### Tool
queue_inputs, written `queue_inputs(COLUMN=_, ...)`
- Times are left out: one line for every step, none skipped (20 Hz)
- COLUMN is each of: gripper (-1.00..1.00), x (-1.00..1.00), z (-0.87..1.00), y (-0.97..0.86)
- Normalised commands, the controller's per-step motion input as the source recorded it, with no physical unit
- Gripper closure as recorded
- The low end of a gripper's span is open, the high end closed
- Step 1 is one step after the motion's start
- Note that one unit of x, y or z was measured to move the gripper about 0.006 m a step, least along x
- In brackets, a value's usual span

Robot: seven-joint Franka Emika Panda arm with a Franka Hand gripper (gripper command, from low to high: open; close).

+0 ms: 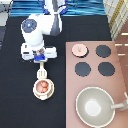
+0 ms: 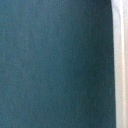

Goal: Take the lid off the pot, put the pot on the plate, and use the tool to push the pot to the front of the table.

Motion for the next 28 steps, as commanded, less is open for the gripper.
queue_inputs(gripper=1.00, x=1.00, z=0.26, y=0.06)
queue_inputs(gripper=1.00, x=1.00, z=0.27, y=0.06)
queue_inputs(gripper=1.00, x=1.00, z=0.25, y=0.06)
queue_inputs(gripper=1.00, x=1.00, z=0.22, y=0.05)
queue_inputs(gripper=1.00, x=1.00, z=0.21, y=0.05)
queue_inputs(gripper=1.00, x=1.00, z=0.21, y=0.05)
queue_inputs(gripper=1.00, x=1.00, z=0.18, y=0.03)
queue_inputs(gripper=1.00, x=1.00, z=0.18, y=0.03)
queue_inputs(gripper=1.00, x=1.00, z=0.15, y=0.01)
queue_inputs(gripper=1.00, x=1.00, z=0.15, y=0.01)
queue_inputs(gripper=1.00, x=1.00, z=0.17, y=0.01)
queue_inputs(gripper=1.00, x=1.00, z=0.21, y=0.00)
queue_inputs(gripper=1.00, x=1.00, z=0.23, y=0.00)
queue_inputs(gripper=1.00, x=1.00, z=0.25, y=0.00)
queue_inputs(gripper=1.00, x=1.00, z=0.27, y=0.00)
queue_inputs(gripper=1.00, x=1.00, z=0.27, y=0.00)
queue_inputs(gripper=1.00, x=1.00, z=0.27, y=0.03)
queue_inputs(gripper=1.00, x=1.00, z=0.28, y=0.05)
queue_inputs(gripper=1.00, x=1.00, z=0.29, y=0.06)
queue_inputs(gripper=1.00, x=1.00, z=0.30, y=0.06)
queue_inputs(gripper=1.00, x=1.00, z=0.30, y=0.06)
queue_inputs(gripper=1.00, x=1.00, z=0.31, y=0.06)
queue_inputs(gripper=1.00, x=1.00, z=0.33, y=0.07)
queue_inputs(gripper=1.00, x=1.00, z=0.34, y=0.07)
queue_inputs(gripper=1.00, x=1.00, z=0.34, y=0.07)
queue_inputs(gripper=1.00, x=1.00, z=0.35, y=0.06)
queue_inputs(gripper=1.00, x=1.00, z=0.36, y=0.05)
queue_inputs(gripper=1.00, x=1.00, z=0.36, y=0.05)
